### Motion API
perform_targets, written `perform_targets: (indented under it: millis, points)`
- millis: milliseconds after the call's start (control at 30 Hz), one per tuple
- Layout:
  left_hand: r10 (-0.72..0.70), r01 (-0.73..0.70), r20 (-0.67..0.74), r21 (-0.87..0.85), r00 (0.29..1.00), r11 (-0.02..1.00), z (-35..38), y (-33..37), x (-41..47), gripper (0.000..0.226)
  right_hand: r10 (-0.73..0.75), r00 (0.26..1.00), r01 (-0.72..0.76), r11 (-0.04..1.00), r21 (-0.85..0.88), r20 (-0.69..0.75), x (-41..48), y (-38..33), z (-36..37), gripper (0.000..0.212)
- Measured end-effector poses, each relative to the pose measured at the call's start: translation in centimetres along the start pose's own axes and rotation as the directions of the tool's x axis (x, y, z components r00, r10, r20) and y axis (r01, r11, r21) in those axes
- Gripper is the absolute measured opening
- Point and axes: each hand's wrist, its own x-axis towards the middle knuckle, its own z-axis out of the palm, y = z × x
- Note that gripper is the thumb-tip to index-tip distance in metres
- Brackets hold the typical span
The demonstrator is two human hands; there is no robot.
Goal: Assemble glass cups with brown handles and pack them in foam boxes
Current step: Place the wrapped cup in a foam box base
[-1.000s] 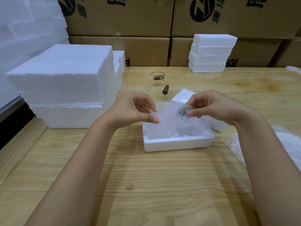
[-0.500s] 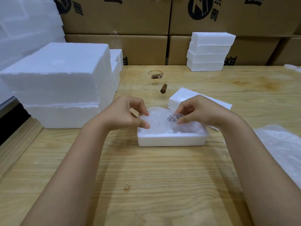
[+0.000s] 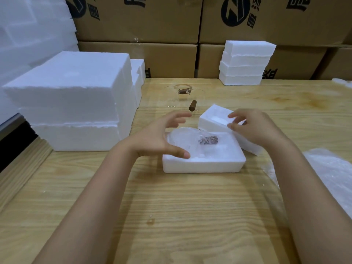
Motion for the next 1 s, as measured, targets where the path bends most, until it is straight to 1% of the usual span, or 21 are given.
perform_targets:
  millis: [33,100,200,300,367,433,567,633,767,800,933,1000]
  points:
    - [0.002,-0.002,0.0,0.034,1.0,0.999,0.4,-0.2,0.2,0.088,0.03,0.999,-0.029,0.999,-0.039,0.026,0.1,0.5,0.6,0.025]
    - [0.019,-0.017,-0.026,0.07,0.999,0.997,0.9,-0.5,0.5,0.086,0.063,0.997,-0.061,0.997,-0.038,0.042,0.1,1.0,1.1,0.026]
    - [0.042,-0.036,-0.065,0.091,0.997,0.995,1.2,-0.9,0.6,0.08,0.04,0.998,-0.038,0.998,-0.051,0.039,0.3,1.4,1.1,0.025]
    - [0.045,-0.038,-0.085,0.082,0.995,0.996,1.3,-1.2,0.6,0.08,0.035,0.999,-0.033,0.999,-0.032,0.042,0.4,1.3,1.2,0.03]
    - [0.05,-0.045,-0.096,0.059,0.994,0.997,1.4,-1.3,0.6,0.082,0.028,0.999,-0.027,0.999,-0.035,0.039,0.3,1.3,1.2,0.031]
    - [0.042,-0.04,-0.096,0.023,0.994,0.999,1.4,-1.3,0.6,0.087,0.044,0.997,-0.043,0.999,-0.014,0.066,0.3,1.2,1.1,0.031]
    - [0.011,-0.013,-0.039,-0.028,0.999,1.0,1.1,-1.0,0.5,0.105,0.073,0.991,-0.072,0.997,-0.016,0.116,0.4,1.2,0.9,0.028]
    - [-0.004,0.002,-0.021,-0.106,1.0,0.994,0.9,-0.6,0.4,0.107,0.097,0.984,-0.097,0.995,-0.005,0.149,0.4,1.1,0.7,0.028]
    - [-0.013,-0.008,-0.081,-0.255,0.997,0.967,0.9,-0.1,0.1,0.094,0.166,0.969,-0.18,0.981,0.065,0.183,0.6,0.9,0.6,0.015]
    - [-0.016,-0.009,-0.089,-0.276,0.996,0.961,0.8,-0.1,0.1,0.091,0.184,0.966,-0.202,0.976,0.085,0.182,0.7,0.8,0.6,0.014]
    - [-0.04,0.022,-0.057,-0.282,0.998,0.959,0.9,-0.5,0.4,0.077,0.241,0.962,-0.265,0.938,0.224,0.128,0.7,0.9,0.2,0.019]
    - [-0.051,0.04,-0.035,-0.269,0.998,0.962,1.1,-0.6,0.4,0.076,0.248,0.966,-0.258,0.935,0.245,0.07,0.7,1.3,-0.1,0.014]
